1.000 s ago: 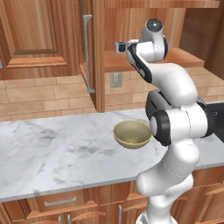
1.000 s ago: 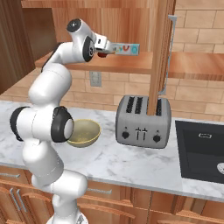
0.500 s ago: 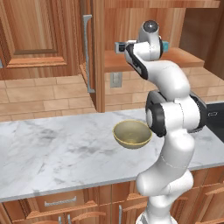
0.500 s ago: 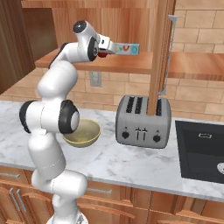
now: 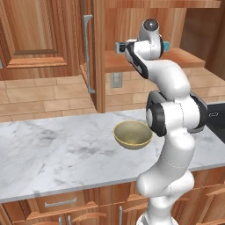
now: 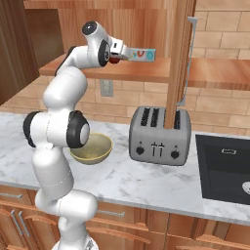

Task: Pick the bell pepper from the cabinet and place it in the bowl. Then pick the bowl and place it in the sink. Then turn on the sink facuet.

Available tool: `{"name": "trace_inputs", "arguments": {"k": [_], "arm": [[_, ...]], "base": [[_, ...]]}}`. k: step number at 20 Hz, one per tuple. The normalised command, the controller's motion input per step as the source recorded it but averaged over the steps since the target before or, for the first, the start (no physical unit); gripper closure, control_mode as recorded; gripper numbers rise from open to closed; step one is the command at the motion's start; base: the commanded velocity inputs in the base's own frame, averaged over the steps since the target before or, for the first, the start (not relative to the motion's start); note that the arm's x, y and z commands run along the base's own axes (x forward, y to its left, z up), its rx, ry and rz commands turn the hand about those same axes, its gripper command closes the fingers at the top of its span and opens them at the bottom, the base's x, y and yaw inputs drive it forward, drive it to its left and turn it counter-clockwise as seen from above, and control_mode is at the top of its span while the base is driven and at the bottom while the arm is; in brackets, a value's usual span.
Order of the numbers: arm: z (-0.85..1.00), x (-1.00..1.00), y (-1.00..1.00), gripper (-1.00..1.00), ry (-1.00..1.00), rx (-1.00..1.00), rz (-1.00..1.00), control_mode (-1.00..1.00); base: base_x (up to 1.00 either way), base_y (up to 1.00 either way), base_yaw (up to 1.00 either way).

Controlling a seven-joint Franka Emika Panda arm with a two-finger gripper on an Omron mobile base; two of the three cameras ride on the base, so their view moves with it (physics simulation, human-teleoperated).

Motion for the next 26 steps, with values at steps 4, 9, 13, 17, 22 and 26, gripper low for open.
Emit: {"name": "trace_inputs", "arguments": {"k": [4, 9, 13, 17, 22, 26], "arm": [[-0.14, -0.29, -0.03, 1.00, 0.00, 0.00, 0.00, -1.00], [-0.11, -0.94, -0.02, 1.00, -0.15, 0.00, 0.00, -1.00], [-0.19, -1.00, 0.00, 1.00, -0.19, 0.00, 0.00, -1.00], [-0.11, -1.00, 0.00, 1.00, -0.06, 0.00, 0.00, -1.00], [-0.10, -1.00, 0.05, 1.00, 0.02, 0.05, 0.00, -1.00], [-0.08, -1.00, 0.19, 1.00, 0.13, 0.09, 0.00, -1.00]], "base": [[0.00, 0.00, 0.00], [0.00, 0.00, 0.00], [0.00, 0.00, 0.00], [0.00, 0.00, 0.00], [0.00, 0.00, 0.00], [0.00, 0.00, 0.00]]}}
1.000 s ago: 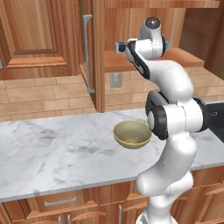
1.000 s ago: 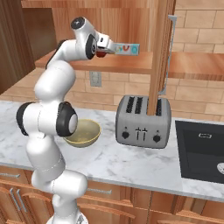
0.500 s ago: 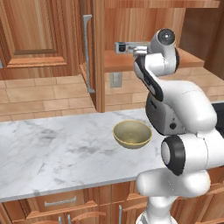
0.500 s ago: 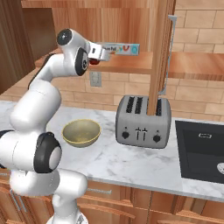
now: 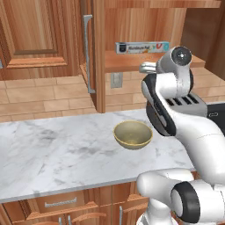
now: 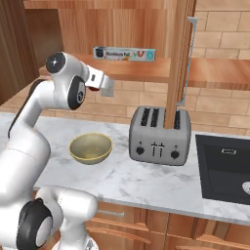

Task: Pick the bell pepper from the cabinet and place it in the bowl. Then pick the bowl and place it in the sink. Then turn on the sink facuet.

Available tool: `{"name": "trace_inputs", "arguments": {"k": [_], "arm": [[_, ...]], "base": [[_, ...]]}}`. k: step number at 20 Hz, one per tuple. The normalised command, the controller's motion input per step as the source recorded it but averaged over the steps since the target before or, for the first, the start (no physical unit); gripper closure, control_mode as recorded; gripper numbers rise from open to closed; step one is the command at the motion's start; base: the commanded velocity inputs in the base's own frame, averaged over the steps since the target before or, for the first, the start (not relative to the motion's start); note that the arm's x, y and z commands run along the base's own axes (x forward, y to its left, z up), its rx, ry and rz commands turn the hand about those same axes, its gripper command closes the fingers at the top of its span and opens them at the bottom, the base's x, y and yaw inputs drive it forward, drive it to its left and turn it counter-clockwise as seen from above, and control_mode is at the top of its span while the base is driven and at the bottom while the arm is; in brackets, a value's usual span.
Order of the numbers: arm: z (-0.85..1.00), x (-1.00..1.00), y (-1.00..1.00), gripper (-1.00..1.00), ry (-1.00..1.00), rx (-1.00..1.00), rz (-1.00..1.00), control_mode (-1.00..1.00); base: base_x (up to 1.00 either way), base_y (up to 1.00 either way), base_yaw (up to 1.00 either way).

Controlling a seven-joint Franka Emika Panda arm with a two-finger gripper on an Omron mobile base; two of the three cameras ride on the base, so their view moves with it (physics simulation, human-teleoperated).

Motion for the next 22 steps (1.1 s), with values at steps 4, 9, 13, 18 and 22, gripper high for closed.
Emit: {"name": "trace_inputs", "arguments": {"k": [4, 9, 13, 18, 22], "arm": [[-0.50, -1.00, 0.28, 1.00, 0.12, 0.08, 0.02, -1.00], [-0.88, -0.69, 0.49, 1.00, 0.18, 0.00, 0.03, -1.00], [-1.00, -0.10, 0.48, 1.00, 0.22, 0.00, 0.03, -1.00], [-1.00, 0.30, 0.27, 1.00, 0.24, 0.00, 0.02, -1.00], [-0.78, 0.67, 0.06, 1.00, 0.22, 0.00, 0.00, -1.00]], "base": [[0.00, 0.00, 0.00], [0.00, 0.00, 0.00], [0.00, 0.00, 0.00], [0.00, 0.00, 0.00], [0.00, 0.00, 0.00]]}}
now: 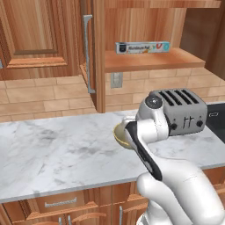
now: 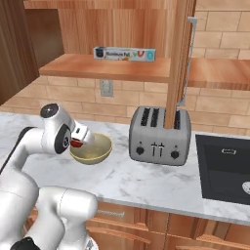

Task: Pick the bell pepper from the cabinet and place it in the bowl. Then pick the bowl and place it in the sink. Then turn on the sink facuet.

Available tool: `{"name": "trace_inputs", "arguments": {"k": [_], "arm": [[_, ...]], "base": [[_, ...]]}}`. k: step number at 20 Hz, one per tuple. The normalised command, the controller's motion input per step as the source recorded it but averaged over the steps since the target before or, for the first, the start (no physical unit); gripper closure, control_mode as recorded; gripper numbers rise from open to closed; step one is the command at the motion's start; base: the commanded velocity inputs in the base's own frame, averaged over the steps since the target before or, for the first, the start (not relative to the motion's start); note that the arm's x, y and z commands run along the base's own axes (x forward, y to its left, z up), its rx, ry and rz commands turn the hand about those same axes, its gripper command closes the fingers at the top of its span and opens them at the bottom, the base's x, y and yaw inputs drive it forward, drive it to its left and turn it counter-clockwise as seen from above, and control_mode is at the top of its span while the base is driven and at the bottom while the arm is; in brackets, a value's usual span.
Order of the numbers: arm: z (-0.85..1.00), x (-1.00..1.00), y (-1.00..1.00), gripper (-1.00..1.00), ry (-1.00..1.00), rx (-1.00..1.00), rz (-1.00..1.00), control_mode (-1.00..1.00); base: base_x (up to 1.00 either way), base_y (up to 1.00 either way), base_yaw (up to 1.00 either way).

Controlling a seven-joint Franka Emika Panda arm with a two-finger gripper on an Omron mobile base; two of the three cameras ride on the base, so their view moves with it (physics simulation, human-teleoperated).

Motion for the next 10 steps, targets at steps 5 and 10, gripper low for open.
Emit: {"name": "trace_inputs", "arguments": {"k": [5, 10], "arm": [[-0.69, 0.58, 0.01, 1.00, 0.19, 0.00, 0.00, -1.00], [-0.44, 0.31, 0.00, 1.00, 0.09, 0.01, 0.00, -1.00]], "base": [[0.00, 0.00, 0.00], [0.00, 0.00, 0.00]]}}
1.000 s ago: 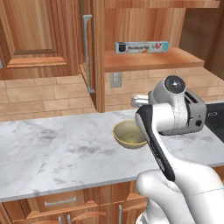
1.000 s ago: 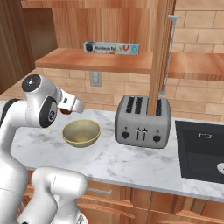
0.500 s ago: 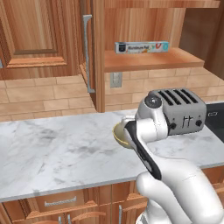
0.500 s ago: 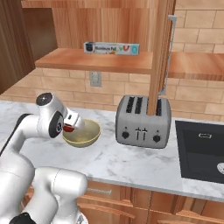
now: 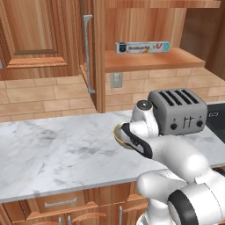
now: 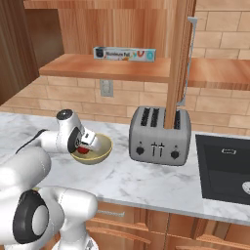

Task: Pick the bell pepper from the cabinet and place it in the bowl. Then pick the bowl and place it in the sink. Then turn on the sink facuet.

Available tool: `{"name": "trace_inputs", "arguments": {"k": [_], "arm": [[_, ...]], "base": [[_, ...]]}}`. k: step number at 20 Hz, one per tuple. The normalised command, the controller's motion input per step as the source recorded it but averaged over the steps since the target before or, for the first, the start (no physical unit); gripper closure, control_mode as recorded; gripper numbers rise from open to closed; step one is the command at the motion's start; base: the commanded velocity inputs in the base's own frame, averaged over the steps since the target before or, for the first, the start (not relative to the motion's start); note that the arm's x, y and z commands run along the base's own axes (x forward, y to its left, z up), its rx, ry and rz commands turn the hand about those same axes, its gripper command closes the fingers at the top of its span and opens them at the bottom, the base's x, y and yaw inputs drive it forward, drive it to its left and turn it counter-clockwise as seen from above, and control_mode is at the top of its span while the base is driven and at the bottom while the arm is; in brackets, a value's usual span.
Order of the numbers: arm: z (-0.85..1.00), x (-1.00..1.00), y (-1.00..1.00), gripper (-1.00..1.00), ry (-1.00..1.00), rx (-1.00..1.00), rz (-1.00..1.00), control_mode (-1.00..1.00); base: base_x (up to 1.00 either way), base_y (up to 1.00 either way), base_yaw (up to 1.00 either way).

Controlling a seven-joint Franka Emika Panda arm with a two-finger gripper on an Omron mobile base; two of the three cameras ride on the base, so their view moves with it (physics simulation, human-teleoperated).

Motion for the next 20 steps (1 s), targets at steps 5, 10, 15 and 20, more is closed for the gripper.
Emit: {"name": "trace_inputs", "arguments": {"k": [5, 10, 15, 20], "arm": [[-0.26, 0.13, 0.00, 1.00, 0.02, 0.00, 0.00, -1.00], [-0.33, 0.12, -0.01, 1.00, 0.01, 0.00, 0.00, -1.00], [-0.27, 0.06, -0.05, 1.00, 0.00, 0.01, 0.00, -1.00], [-0.06, 0.16, -0.01, -1.00, 0.00, 0.00, 0.00, -1.00]], "base": [[0.00, 0.00, 0.00], [0.00, 0.00, 0.00], [0.00, 0.00, 0.00], [0.00, 0.00, 0.00]]}}
